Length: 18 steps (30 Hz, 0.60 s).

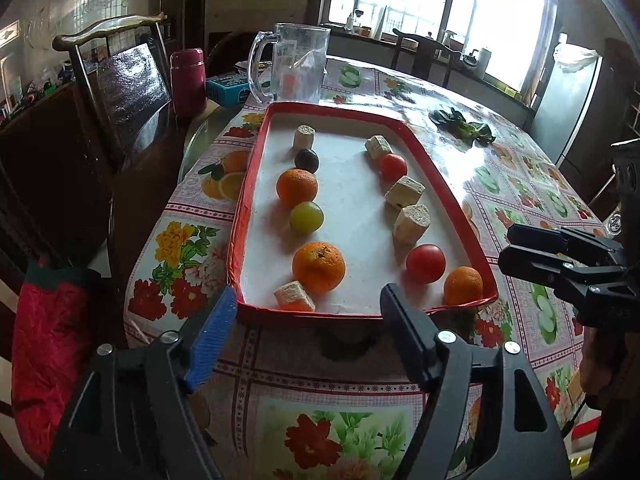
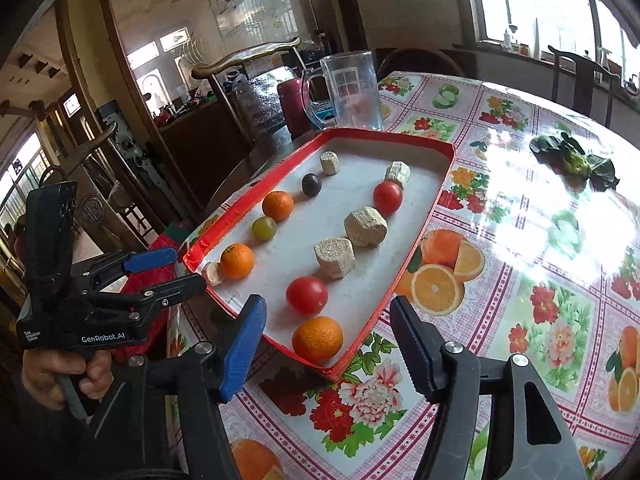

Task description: Organize fruits

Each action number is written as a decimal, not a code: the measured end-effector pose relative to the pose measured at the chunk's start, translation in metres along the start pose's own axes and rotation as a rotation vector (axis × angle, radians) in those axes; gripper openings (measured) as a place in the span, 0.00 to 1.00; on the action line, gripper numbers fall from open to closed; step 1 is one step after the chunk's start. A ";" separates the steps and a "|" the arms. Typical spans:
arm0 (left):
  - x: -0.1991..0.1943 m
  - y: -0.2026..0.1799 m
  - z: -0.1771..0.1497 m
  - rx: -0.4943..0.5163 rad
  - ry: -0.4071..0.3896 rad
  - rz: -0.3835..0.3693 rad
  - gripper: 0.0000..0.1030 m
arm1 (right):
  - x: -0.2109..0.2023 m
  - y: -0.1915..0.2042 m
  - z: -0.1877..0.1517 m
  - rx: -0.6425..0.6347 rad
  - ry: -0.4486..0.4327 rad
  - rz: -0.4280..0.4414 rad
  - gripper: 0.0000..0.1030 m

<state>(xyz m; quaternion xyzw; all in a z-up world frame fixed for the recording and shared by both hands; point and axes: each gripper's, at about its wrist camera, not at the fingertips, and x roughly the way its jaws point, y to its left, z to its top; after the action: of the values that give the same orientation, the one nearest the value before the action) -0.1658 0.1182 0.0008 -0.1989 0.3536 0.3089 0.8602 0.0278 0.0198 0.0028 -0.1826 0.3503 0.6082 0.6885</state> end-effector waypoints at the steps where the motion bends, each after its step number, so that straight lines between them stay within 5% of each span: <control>1: -0.001 -0.001 -0.001 0.000 0.003 0.000 0.74 | -0.001 0.000 0.001 -0.017 -0.004 0.001 0.72; 9: -0.016 -0.024 -0.012 0.079 -0.018 0.005 0.79 | -0.004 -0.013 0.012 -0.088 0.003 0.063 0.86; 18: -0.025 -0.039 -0.018 0.151 -0.017 0.014 0.81 | -0.008 0.000 0.006 -0.258 0.009 0.093 0.87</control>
<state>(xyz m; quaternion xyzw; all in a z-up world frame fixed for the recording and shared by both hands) -0.1624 0.0699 0.0122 -0.1286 0.3700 0.2892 0.8734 0.0289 0.0185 0.0129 -0.2558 0.2803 0.6785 0.6290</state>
